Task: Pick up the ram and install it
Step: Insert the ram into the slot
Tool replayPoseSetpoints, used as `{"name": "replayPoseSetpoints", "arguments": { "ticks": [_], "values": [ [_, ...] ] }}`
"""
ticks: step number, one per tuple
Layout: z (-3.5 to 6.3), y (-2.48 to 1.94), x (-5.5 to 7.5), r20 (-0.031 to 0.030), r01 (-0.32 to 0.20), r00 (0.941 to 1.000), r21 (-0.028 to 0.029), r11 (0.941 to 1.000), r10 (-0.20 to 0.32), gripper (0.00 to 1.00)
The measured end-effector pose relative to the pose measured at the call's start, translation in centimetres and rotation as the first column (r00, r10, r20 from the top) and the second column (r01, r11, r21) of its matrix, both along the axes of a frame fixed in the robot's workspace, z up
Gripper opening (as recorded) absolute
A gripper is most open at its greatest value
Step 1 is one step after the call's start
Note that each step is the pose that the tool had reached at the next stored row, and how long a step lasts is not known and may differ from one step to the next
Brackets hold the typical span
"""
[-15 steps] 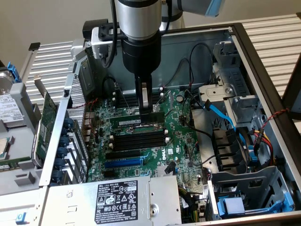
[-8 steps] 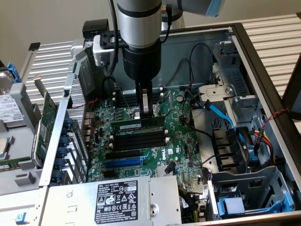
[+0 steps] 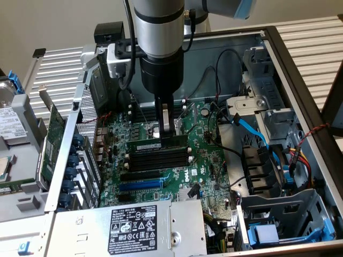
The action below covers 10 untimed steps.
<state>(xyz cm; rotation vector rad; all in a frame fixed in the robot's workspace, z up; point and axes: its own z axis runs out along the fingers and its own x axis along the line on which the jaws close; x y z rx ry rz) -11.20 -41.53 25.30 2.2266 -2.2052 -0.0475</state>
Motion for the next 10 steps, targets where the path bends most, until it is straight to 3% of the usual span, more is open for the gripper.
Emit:
{"name": "replayPoseSetpoints", "arguments": {
  "ticks": [10],
  "values": [
    [-0.35, 0.0, 0.0, -0.0001, 0.0, 1.0, -0.0073, 1.0, 0.0, 0.13]
  ]
}}
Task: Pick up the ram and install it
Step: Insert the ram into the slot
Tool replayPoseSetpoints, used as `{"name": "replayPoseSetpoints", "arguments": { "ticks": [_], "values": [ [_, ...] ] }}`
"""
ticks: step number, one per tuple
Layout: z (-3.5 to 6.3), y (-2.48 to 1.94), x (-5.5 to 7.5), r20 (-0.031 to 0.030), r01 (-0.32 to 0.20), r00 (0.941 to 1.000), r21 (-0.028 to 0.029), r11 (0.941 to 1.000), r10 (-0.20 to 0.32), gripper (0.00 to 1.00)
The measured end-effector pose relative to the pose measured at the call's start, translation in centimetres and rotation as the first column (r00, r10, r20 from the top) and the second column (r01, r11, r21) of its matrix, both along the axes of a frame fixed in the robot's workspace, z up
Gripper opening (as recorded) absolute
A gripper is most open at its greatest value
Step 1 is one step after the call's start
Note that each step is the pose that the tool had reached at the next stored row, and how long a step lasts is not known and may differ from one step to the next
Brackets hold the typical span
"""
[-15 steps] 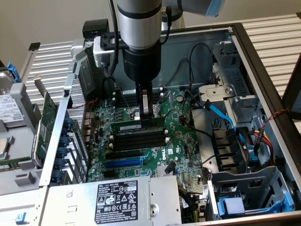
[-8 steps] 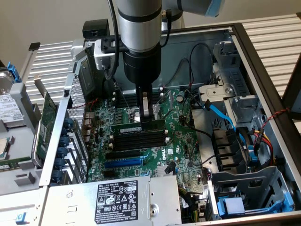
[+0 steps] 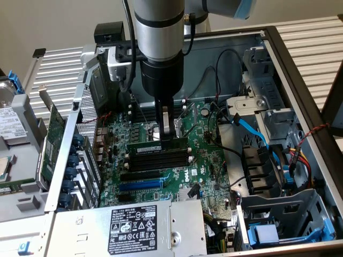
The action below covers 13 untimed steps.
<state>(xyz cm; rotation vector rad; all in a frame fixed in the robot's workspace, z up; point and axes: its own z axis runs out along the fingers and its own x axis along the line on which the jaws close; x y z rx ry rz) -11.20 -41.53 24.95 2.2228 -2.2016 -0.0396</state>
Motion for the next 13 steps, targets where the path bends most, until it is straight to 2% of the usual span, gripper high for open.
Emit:
{"name": "replayPoseSetpoints", "arguments": {
  "ticks": [9, 13],
  "values": [
    [-0.05, -0.01, -0.01, 0.0001, 0.0, 1.0, -0.0003, 1.0, 0.0, 0.13],
    [-0.1, -0.19, 0.0, 0.0001, 0.0, 1.0, -0.0005, 1.0, 0.0, 0.13]
  ]
}}
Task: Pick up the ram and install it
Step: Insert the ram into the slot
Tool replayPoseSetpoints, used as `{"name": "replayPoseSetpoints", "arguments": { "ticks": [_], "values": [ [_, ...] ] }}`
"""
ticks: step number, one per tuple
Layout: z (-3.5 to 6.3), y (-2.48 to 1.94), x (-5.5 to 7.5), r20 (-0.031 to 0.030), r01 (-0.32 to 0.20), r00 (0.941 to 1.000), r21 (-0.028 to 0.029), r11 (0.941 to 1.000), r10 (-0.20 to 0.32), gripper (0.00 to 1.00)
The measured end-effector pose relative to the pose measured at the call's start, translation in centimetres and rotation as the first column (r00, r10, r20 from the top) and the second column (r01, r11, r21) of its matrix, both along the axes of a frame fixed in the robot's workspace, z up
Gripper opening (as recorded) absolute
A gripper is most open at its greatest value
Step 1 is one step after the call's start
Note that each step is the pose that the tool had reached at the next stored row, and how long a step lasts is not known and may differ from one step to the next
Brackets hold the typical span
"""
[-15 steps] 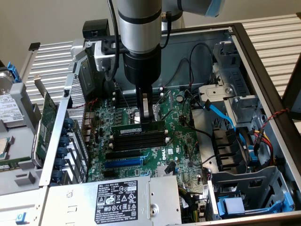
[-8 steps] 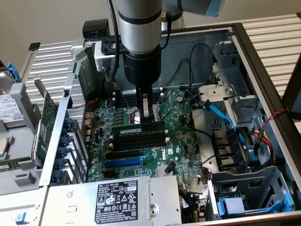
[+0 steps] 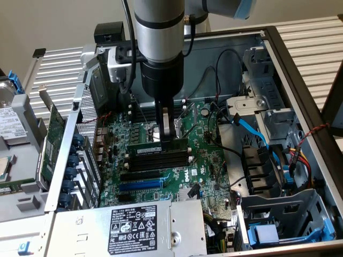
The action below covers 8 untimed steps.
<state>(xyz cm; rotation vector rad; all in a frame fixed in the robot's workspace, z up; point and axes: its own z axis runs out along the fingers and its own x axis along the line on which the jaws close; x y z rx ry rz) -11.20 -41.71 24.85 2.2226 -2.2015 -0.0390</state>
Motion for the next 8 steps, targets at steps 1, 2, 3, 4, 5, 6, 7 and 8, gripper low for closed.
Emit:
{"name": "replayPoseSetpoints", "arguments": {
  "ticks": [1, 2, 3, 4, 5, 6, 7, 8],
  "values": [
    [-0.03, -0.03, 0.0, 0.0001, 0.0, 1.0, 0.0002, 1.0, 0.0, 0.13],
    [-0.07, -0.05, 0.0, 0.0002, 0.0, 1.0, 0.0003, 1.0, 0.0, 0.13],
    [-0.11, -0.07, 0.0, 0.0, 0.0, 1.0, 0.0001, 1.0, 0.0, 0.13],
    [-0.17, -0.08, 0.0, 0.0, 0.0, 1.0, 0.0001, 1.0, 0.0, 0.13],
    [-0.23, -0.08, 0.0, -0.0001, 0.0, 1.0, -0.0001, 1.0, 0.0, 0.13],
    [-0.29, -0.08, 0.0, 0.0, 0.0, 1.0, -0.0001, 1.0, 0.0, 0.13],
    [-0.37, -0.08, 0.0, 0.0, 0.0, 1.0, 0.0, 1.0, 0.0, 0.13],
    [-0.45, -0.08, 0.0, 0.0, 0.0, 1.0, 0.0, 1.0, 0.0, 0.13]
  ]
}}
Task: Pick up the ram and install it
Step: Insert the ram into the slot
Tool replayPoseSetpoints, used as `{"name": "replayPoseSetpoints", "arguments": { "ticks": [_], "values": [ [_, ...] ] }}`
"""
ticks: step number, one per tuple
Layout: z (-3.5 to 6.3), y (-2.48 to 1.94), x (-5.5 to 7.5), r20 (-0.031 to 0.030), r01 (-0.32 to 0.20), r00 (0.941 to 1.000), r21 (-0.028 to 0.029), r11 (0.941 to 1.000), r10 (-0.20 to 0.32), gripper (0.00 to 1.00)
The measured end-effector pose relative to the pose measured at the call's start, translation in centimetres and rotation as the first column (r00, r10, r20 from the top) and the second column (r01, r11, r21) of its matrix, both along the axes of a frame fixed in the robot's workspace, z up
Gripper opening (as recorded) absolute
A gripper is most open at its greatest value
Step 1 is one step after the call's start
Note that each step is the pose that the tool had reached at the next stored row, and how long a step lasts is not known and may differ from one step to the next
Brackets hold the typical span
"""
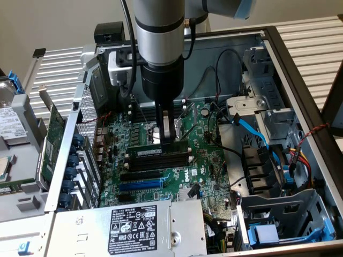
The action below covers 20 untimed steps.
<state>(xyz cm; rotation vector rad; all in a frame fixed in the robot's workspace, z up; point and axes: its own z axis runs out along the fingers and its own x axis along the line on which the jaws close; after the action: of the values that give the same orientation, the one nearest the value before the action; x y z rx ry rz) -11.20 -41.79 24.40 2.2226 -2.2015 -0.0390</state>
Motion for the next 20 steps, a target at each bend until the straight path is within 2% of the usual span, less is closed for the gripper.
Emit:
{"name": "replayPoseSetpoints", "arguments": {
  "ticks": [7, 20],
  "values": [
    [-0.41, 0.0, 0.0, 0.0, 0.0, 1.0, 0.0, 1.0, 0.0, 0.13],
    [-0.53, -0.19, 0.0, -0.0006, 0.001, 1.0, 0.0, 1.0, -0.001, 0.13]
  ]
}}
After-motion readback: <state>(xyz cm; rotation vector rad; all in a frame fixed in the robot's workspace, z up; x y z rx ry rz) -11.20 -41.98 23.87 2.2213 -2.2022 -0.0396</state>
